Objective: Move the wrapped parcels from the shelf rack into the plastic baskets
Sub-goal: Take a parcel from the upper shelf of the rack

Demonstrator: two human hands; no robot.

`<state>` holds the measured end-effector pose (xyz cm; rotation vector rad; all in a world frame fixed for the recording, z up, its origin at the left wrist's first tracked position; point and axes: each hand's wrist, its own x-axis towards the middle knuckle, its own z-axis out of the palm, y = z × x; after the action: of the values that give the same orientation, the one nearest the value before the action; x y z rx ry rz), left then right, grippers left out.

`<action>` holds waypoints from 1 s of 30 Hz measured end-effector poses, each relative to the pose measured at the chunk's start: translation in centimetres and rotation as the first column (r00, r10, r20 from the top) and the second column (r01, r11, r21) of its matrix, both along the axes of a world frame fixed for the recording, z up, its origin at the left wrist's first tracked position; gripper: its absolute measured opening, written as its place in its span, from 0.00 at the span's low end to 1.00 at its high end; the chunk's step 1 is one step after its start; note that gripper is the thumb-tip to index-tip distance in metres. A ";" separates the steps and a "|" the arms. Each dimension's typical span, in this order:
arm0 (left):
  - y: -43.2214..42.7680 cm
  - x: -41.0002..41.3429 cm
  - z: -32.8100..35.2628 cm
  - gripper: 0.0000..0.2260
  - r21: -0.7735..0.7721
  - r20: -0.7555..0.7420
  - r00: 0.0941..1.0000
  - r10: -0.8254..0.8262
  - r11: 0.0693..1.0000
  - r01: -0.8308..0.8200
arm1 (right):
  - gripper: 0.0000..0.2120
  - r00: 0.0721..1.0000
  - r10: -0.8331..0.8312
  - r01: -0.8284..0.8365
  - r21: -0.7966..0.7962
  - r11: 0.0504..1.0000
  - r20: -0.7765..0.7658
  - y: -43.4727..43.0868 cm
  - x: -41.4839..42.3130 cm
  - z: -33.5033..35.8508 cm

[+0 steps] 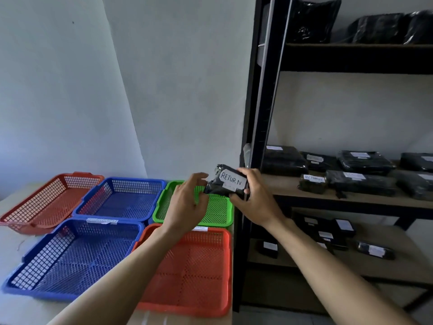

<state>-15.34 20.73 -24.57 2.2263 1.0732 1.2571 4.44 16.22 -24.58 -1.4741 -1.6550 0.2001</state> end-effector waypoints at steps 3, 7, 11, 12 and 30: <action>1.4 -1.2 -2.4 0.18 -0.054 0.017 1.000 0.019 0.998 -0.019 | 0.29 0.999 -0.029 0.032 -0.097 0.995 0.031 1.6 -2.0 -2.7; 4.6 -2.1 -5.9 0.20 -0.211 -0.082 0.995 0.051 0.975 -0.068 | 0.30 0.978 -0.017 0.066 -0.232 0.971 0.206 5.3 -3.2 -5.6; 9.0 -2.1 -9.4 0.22 -0.310 -0.272 0.961 0.058 0.940 -0.144 | 0.29 0.957 0.019 0.098 -0.383 0.918 0.288 11.1 -3.0 -8.5; 10.2 -1.9 -10.2 0.21 -0.326 -0.309 0.949 0.065 0.930 -0.170 | 0.29 0.954 0.021 0.113 -0.422 0.899 0.299 12.6 -2.9 -9.3; 24.4 6.3 -20.3 0.18 -0.493 -0.600 0.791 -0.119 0.833 -0.249 | 0.35 0.808 -0.126 0.509 -0.575 0.640 0.575 30.5 1.6 -25.3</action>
<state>-9.03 45.11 -44.85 2.1440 1.5178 0.1250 6.08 46.69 -49.84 -2.5936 -1.7276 0.3008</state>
